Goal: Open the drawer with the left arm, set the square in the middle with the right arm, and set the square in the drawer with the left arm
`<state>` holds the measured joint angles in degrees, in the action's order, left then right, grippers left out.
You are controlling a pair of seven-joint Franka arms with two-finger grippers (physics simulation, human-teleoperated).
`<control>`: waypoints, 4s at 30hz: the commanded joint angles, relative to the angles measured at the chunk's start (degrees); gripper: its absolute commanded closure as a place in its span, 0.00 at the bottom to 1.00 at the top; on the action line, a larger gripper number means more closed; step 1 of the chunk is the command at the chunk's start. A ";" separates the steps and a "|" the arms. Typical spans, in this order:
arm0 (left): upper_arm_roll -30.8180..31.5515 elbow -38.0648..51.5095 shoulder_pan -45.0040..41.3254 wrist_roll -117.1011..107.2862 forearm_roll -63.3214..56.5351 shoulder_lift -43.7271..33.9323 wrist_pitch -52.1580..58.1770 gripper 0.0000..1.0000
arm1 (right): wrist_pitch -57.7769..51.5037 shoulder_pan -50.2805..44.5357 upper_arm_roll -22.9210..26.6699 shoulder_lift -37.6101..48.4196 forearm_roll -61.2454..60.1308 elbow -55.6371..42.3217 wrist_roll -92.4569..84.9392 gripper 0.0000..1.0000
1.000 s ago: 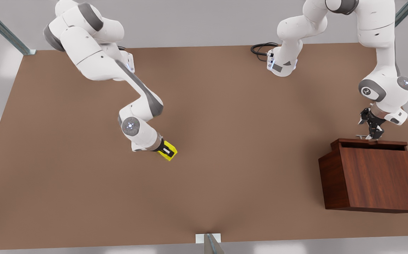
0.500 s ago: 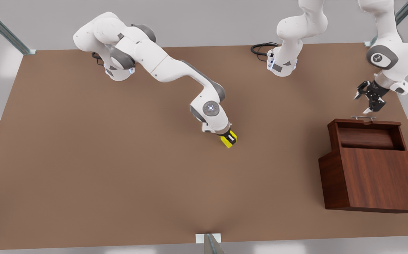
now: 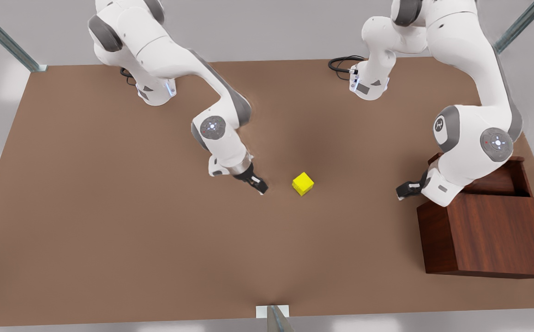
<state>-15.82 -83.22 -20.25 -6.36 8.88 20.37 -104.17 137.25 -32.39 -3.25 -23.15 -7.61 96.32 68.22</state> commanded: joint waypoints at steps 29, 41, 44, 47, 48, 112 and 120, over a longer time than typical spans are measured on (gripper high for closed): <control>11.69 0.42 -21.50 29.30 -7.82 9.68 -7.62 0.00 | -32.22 32.30 7.91 8.73 7.61 -10.63 -69.62 0.00; 10.72 -16.53 -21.23 33.78 -8.35 9.07 -21.42 0.00 | -32.83 32.92 8.17 9.61 6.29 -13.53 -69.71 0.00; 10.37 -20.75 -21.23 33.78 -8.35 9.25 -26.60 0.00 | -32.74 33.18 8.26 9.61 6.38 -13.88 -69.71 0.00; 10.37 -21.81 -21.32 33.78 -8.17 10.30 -28.37 0.00 | -32.83 33.27 8.35 9.88 6.38 -14.41 -69.80 0.00; 10.37 -23.04 -21.32 33.69 -8.09 10.56 -30.12 0.00 | -32.74 33.27 8.35 9.53 6.38 -14.41 -69.62 0.00; -38.50 -26.73 -9.98 102.42 -4.57 -1.83 -13.86 0.29 | -36.61 33.09 7.82 8.03 6.03 -15.73 -69.71 0.00; -38.50 -26.65 -9.37 100.06 -1.67 -0.42 -13.43 0.00 | -36.79 33.53 7.82 7.86 5.94 -15.46 -69.71 0.00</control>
<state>-54.31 -109.77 -29.72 89.51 5.74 19.95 -116.03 100.46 1.16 4.57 -15.29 -1.67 80.86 -1.54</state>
